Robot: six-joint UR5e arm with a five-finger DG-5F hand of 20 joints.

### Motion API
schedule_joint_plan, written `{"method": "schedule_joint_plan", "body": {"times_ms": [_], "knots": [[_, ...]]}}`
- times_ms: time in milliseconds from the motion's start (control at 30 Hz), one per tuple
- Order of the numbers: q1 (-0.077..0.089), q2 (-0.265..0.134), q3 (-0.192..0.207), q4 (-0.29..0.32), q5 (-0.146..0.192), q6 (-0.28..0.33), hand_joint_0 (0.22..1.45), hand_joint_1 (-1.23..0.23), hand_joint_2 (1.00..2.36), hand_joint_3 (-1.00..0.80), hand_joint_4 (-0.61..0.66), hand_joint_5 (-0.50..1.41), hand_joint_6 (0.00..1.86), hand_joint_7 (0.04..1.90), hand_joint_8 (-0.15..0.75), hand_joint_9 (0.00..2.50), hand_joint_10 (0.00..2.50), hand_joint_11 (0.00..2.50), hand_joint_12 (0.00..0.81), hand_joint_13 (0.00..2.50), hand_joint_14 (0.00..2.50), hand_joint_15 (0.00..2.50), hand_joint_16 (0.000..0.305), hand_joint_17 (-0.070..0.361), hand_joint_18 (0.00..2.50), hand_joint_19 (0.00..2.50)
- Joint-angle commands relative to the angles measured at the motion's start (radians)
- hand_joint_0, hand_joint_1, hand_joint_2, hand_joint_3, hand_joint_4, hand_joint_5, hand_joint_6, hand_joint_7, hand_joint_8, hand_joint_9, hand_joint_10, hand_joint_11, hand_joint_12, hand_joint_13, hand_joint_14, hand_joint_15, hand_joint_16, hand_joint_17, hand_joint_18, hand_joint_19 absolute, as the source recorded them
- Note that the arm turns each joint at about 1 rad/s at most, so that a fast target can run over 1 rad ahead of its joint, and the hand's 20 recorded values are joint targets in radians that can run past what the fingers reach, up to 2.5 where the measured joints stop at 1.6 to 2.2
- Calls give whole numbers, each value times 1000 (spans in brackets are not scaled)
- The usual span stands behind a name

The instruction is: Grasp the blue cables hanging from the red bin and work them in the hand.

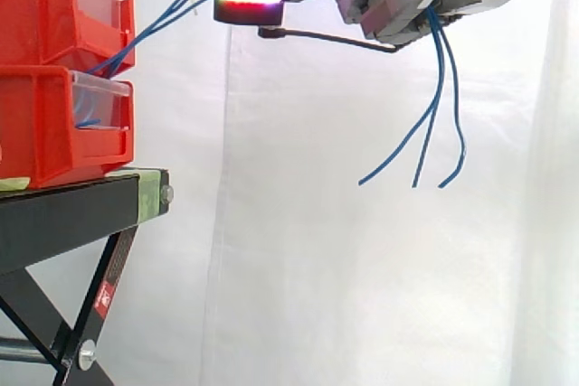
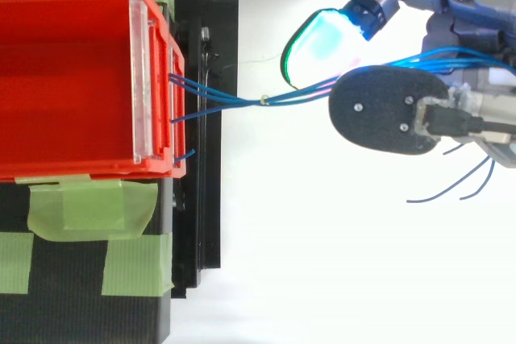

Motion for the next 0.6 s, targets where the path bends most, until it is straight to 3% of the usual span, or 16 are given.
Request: {"method": "schedule_joint_plan", "body": {"times_ms": [0, 200, 567], "knots": [[0, -1, 0, -1, 0, 0, 902, -605, 1013, -705, 325, 343, 29, 1363, 477, 600, 2500, 2500, 454, 945, 2500, 1334, 49, 111, 1587, 1403], [4, -1, 0, 1, 0, 0, 961, -620, 1020, -509, 335, 348, 42, 1359, 485, 651, 2500, 2500, 448, 967, 2500, 1345, 50, 112, 1621, 1428], [5, -1, 0, 1, 0, 0, 1027, -625, 1025, -319, 327, 332, 2, 1318, 465, 626, 2500, 2500, 460, 961, 2500, 1371, 50, 113, 1574, 1355]]}}
